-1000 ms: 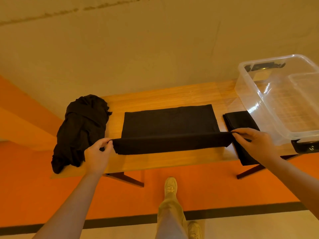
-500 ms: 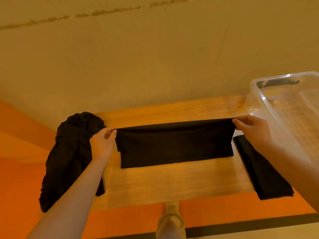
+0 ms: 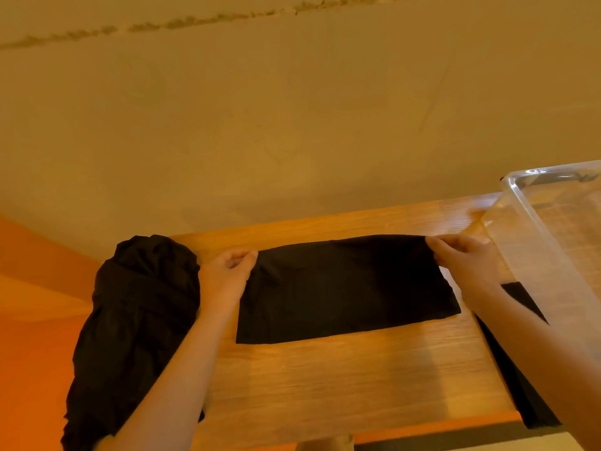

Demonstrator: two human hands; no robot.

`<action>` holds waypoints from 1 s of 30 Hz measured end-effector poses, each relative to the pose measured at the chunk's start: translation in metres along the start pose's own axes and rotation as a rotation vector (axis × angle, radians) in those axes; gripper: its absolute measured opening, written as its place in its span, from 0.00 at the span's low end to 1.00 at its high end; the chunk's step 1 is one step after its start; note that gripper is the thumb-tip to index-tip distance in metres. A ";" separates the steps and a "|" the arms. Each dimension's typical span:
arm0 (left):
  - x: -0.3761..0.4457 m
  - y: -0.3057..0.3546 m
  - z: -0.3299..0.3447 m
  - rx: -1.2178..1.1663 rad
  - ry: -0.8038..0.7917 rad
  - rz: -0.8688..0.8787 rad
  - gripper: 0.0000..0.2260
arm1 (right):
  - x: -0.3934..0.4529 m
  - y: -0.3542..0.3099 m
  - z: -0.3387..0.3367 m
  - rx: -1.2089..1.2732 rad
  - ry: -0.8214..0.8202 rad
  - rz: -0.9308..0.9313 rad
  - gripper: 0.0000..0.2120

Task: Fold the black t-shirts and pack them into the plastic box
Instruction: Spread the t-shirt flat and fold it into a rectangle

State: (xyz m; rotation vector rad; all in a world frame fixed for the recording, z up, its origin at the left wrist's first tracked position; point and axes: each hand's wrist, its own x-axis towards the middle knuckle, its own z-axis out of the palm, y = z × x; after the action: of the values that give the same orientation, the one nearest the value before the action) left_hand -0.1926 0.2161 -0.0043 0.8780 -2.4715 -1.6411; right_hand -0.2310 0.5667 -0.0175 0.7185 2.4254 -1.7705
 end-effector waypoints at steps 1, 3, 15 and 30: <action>-0.011 0.003 0.004 0.006 -0.030 0.003 0.01 | -0.013 -0.004 0.004 0.005 -0.027 -0.002 0.07; -0.035 0.008 0.015 -0.002 -0.082 0.012 0.01 | -0.043 -0.011 0.013 0.016 -0.106 -0.026 0.05; -0.108 0.013 0.078 -0.277 -0.129 -0.081 0.05 | -0.134 -0.006 0.087 0.172 -0.242 -0.034 0.05; -0.124 0.006 0.082 -0.482 0.003 -0.163 0.05 | -0.146 -0.010 0.100 0.353 -0.231 0.061 0.06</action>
State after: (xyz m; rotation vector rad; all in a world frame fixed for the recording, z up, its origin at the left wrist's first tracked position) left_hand -0.1185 0.3452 -0.0022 1.0175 -1.8995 -2.1488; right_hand -0.1273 0.4242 0.0025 0.5645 1.9500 -2.1477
